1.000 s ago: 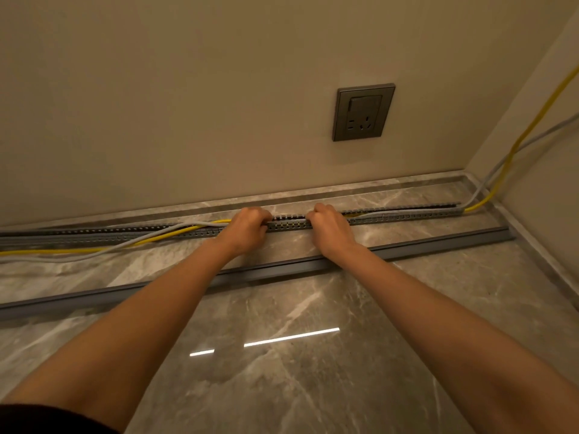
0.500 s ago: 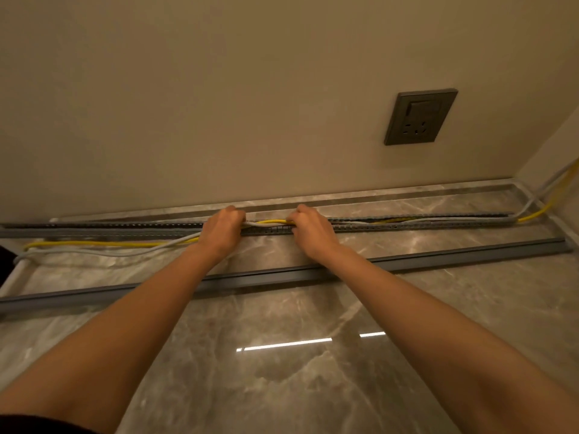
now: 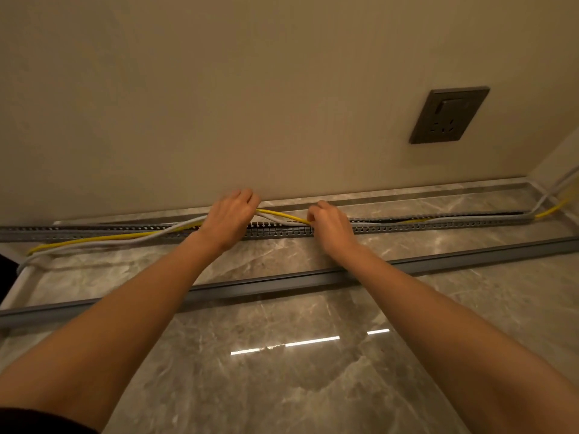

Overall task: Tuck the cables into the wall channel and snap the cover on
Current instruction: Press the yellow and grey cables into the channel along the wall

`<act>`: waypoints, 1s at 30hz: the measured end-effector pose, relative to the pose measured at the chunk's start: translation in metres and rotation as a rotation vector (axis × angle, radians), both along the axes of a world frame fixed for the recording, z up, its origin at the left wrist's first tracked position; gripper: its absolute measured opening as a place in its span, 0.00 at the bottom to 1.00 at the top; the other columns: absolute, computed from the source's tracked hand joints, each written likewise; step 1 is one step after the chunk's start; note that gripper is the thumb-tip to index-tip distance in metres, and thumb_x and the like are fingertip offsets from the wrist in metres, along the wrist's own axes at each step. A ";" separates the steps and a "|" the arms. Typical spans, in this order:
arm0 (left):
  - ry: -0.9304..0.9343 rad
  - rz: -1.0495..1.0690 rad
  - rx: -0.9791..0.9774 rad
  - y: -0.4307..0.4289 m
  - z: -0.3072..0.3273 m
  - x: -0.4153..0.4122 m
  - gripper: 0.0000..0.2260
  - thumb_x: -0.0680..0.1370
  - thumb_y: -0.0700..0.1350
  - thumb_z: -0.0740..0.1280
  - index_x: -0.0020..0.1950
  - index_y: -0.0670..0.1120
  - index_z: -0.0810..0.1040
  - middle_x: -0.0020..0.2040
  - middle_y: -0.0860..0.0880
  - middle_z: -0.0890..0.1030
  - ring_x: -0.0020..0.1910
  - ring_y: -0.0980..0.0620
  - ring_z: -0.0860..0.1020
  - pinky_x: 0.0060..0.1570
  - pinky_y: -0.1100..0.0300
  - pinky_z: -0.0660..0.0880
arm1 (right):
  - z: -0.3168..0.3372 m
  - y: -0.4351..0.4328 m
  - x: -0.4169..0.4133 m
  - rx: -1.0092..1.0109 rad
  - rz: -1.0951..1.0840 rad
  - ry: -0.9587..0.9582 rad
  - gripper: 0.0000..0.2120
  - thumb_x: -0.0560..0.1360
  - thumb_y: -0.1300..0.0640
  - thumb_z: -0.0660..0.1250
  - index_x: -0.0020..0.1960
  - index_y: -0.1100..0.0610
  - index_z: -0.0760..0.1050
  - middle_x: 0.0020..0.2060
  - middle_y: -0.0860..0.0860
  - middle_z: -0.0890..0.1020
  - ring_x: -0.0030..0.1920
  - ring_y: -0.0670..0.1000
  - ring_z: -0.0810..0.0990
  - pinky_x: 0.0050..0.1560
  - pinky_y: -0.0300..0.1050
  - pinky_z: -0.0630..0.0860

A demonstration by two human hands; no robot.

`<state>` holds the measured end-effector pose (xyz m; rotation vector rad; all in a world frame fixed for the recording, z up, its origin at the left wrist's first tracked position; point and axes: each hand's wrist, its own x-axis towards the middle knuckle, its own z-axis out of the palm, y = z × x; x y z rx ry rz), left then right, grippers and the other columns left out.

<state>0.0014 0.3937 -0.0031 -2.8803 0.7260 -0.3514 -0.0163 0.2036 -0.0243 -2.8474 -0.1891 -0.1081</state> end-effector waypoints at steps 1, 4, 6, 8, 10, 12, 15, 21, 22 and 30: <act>-0.026 -0.007 0.041 0.000 -0.003 -0.001 0.13 0.64 0.25 0.71 0.45 0.37 0.77 0.41 0.38 0.79 0.37 0.39 0.78 0.31 0.52 0.75 | -0.001 0.001 0.000 -0.009 -0.003 -0.001 0.10 0.77 0.68 0.62 0.56 0.63 0.76 0.56 0.58 0.78 0.56 0.58 0.77 0.55 0.51 0.75; -0.001 0.057 0.030 -0.004 -0.015 -0.003 0.14 0.59 0.25 0.73 0.41 0.36 0.79 0.36 0.37 0.80 0.32 0.38 0.78 0.27 0.54 0.75 | -0.004 0.001 -0.001 -0.026 0.000 -0.015 0.11 0.77 0.69 0.61 0.58 0.63 0.74 0.59 0.58 0.76 0.57 0.58 0.75 0.57 0.50 0.74; 0.040 0.087 -0.025 -0.004 -0.017 -0.002 0.11 0.62 0.25 0.72 0.41 0.34 0.79 0.36 0.35 0.80 0.34 0.36 0.79 0.27 0.52 0.75 | -0.005 0.000 -0.001 -0.027 0.015 -0.018 0.12 0.77 0.68 0.60 0.59 0.63 0.74 0.59 0.58 0.76 0.57 0.58 0.75 0.57 0.50 0.73; 0.039 0.057 -0.048 0.000 -0.016 0.001 0.07 0.63 0.26 0.72 0.38 0.34 0.79 0.33 0.34 0.80 0.32 0.36 0.79 0.24 0.52 0.75 | -0.005 0.000 -0.002 -0.005 0.016 -0.012 0.10 0.78 0.67 0.60 0.58 0.63 0.74 0.58 0.59 0.76 0.57 0.58 0.75 0.57 0.51 0.73; 0.054 -0.006 -0.055 0.004 -0.017 0.000 0.05 0.65 0.31 0.74 0.34 0.34 0.79 0.32 0.36 0.80 0.32 0.37 0.80 0.24 0.53 0.75 | -0.004 -0.001 -0.001 0.026 0.010 -0.001 0.09 0.78 0.64 0.60 0.56 0.64 0.75 0.57 0.59 0.76 0.56 0.58 0.75 0.56 0.51 0.73; 0.071 -0.027 -0.103 0.004 -0.017 -0.004 0.08 0.69 0.38 0.74 0.34 0.35 0.80 0.33 0.37 0.81 0.33 0.38 0.80 0.26 0.53 0.74 | -0.001 -0.001 -0.001 0.058 0.007 0.015 0.08 0.78 0.62 0.62 0.54 0.63 0.75 0.56 0.58 0.77 0.55 0.58 0.75 0.56 0.51 0.73; 0.207 0.171 -0.314 -0.002 -0.012 -0.001 0.16 0.77 0.48 0.66 0.41 0.35 0.81 0.41 0.38 0.80 0.41 0.39 0.78 0.35 0.55 0.68 | 0.003 -0.001 0.001 0.099 -0.003 0.050 0.07 0.77 0.60 0.64 0.52 0.63 0.76 0.55 0.58 0.77 0.55 0.58 0.76 0.56 0.50 0.73; 0.618 0.411 -0.582 -0.003 -0.009 0.023 0.12 0.74 0.48 0.71 0.35 0.45 0.71 0.40 0.43 0.75 0.41 0.46 0.72 0.41 0.56 0.66 | 0.004 -0.001 0.002 0.127 -0.013 0.077 0.07 0.77 0.61 0.64 0.52 0.63 0.76 0.55 0.59 0.77 0.56 0.58 0.75 0.57 0.50 0.72; 0.664 0.396 -0.590 -0.002 -0.008 0.024 0.09 0.74 0.47 0.71 0.40 0.43 0.76 0.42 0.44 0.76 0.43 0.46 0.72 0.43 0.56 0.67 | 0.004 -0.001 0.002 0.127 -0.011 0.075 0.07 0.77 0.61 0.64 0.52 0.63 0.76 0.55 0.59 0.77 0.56 0.58 0.75 0.56 0.50 0.72; 0.728 0.255 -0.414 0.000 -0.003 0.032 0.13 0.74 0.44 0.71 0.34 0.48 0.69 0.36 0.49 0.73 0.42 0.48 0.71 0.31 0.60 0.63 | 0.004 -0.002 0.000 0.117 0.016 0.072 0.07 0.77 0.60 0.64 0.53 0.64 0.75 0.55 0.58 0.77 0.56 0.57 0.74 0.56 0.48 0.71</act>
